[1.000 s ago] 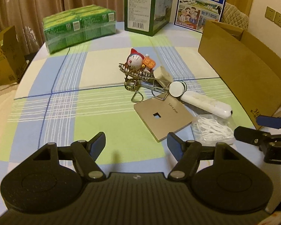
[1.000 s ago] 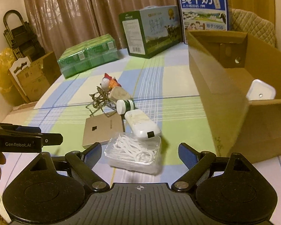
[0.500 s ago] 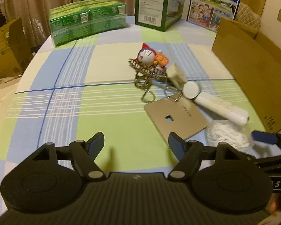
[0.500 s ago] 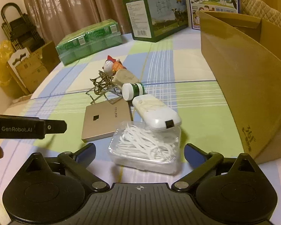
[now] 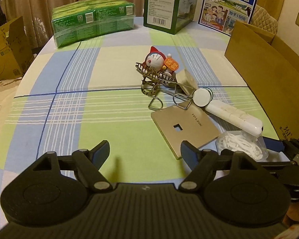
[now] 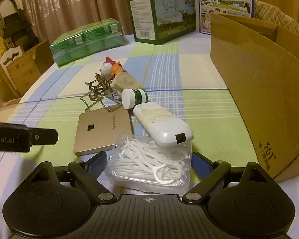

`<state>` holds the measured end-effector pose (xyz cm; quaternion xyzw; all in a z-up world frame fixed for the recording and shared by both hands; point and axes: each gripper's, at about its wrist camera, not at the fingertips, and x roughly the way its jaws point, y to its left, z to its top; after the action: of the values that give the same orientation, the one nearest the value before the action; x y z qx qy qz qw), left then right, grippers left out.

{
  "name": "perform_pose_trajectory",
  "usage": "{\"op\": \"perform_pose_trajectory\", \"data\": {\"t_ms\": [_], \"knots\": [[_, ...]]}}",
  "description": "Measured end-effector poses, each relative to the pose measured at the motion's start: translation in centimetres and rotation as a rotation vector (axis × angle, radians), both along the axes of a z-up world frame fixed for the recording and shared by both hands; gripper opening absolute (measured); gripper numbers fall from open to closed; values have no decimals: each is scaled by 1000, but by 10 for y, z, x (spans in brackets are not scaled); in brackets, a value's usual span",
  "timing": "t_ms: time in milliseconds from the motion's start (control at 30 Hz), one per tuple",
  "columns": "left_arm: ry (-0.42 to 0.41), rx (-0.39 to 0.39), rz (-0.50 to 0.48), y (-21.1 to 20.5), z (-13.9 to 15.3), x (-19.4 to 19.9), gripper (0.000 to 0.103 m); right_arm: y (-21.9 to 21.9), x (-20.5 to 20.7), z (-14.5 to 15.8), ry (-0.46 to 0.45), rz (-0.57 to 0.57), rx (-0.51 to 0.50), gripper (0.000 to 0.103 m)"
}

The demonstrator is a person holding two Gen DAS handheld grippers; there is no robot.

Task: Organize rigid objects
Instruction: 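Grasp the clear box of white floss picks with the right tool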

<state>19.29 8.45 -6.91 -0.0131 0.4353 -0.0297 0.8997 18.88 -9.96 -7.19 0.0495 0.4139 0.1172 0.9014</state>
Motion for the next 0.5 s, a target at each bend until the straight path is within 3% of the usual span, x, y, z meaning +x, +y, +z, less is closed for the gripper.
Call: {"op": "perform_pose_trajectory", "data": {"t_ms": [233,500], "knots": [[-1,-9,3,0,0,0,75,1,-4,2,-10,23,-50,87],[-3,-21,0,0,1,1,75,-23,-6,5,6,-75,-61,86]]}}
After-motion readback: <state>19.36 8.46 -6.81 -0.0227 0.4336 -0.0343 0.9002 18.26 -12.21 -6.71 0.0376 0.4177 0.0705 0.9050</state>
